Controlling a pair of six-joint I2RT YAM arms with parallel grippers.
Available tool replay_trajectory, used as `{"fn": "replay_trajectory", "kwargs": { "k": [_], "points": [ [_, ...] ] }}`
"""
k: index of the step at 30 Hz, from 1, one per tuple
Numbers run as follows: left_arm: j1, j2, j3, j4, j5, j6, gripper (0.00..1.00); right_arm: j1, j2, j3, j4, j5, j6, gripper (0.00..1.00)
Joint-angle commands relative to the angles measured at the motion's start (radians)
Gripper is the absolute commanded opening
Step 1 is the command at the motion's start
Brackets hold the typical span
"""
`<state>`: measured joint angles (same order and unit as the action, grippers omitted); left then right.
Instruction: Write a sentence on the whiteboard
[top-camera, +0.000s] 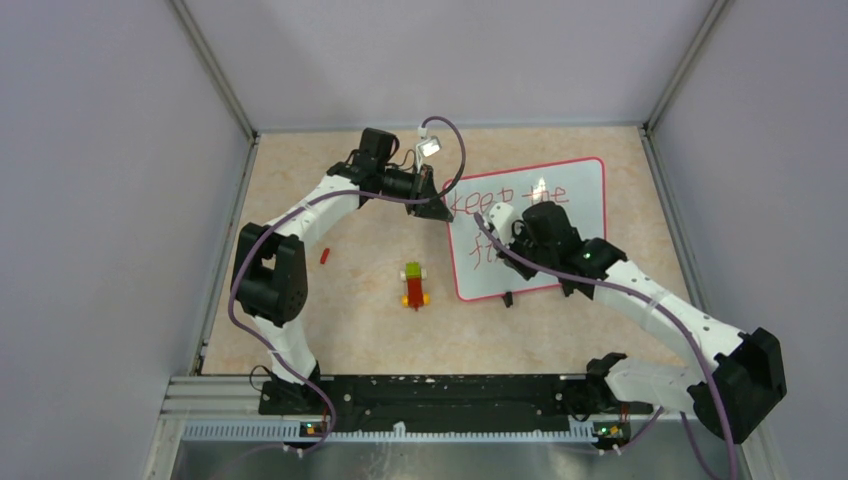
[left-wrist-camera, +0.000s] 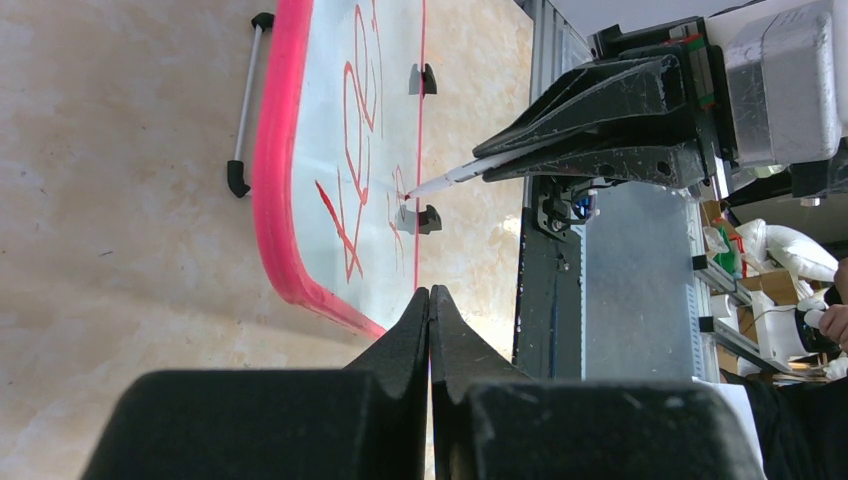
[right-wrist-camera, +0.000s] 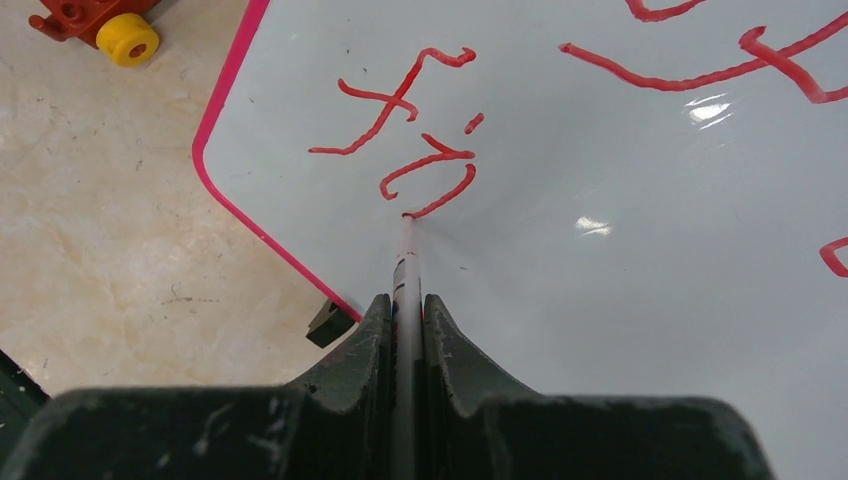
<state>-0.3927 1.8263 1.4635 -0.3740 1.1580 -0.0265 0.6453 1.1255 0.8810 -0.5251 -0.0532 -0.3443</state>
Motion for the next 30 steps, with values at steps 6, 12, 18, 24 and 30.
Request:
{"fn": "replay_trajectory", "kwargs": {
  "k": [6, 12, 18, 24, 30],
  "points": [
    [-0.004, -0.012, 0.004, 0.017, 0.003, 0.017, 0.00, -0.036, -0.026, 0.073, 0.050, 0.089, -0.002, 0.00],
    [-0.004, -0.009, 0.004, 0.016, 0.004, 0.017, 0.00, -0.060, -0.032, 0.079, 0.051, 0.091, -0.008, 0.00],
    [-0.005, -0.008, 0.000, 0.017, 0.002, 0.017, 0.00, -0.071, -0.037, 0.080, 0.043, 0.083, -0.010, 0.00],
    [-0.005, -0.012, 0.003, 0.017, 0.010, 0.017, 0.04, -0.072, -0.059, 0.103, -0.013, -0.046, -0.011, 0.00],
    [-0.004, -0.014, -0.017, 0.023, 0.012, 0.017, 0.27, -0.072, -0.093, 0.103, -0.048, -0.095, 0.004, 0.00]
  ]
}}
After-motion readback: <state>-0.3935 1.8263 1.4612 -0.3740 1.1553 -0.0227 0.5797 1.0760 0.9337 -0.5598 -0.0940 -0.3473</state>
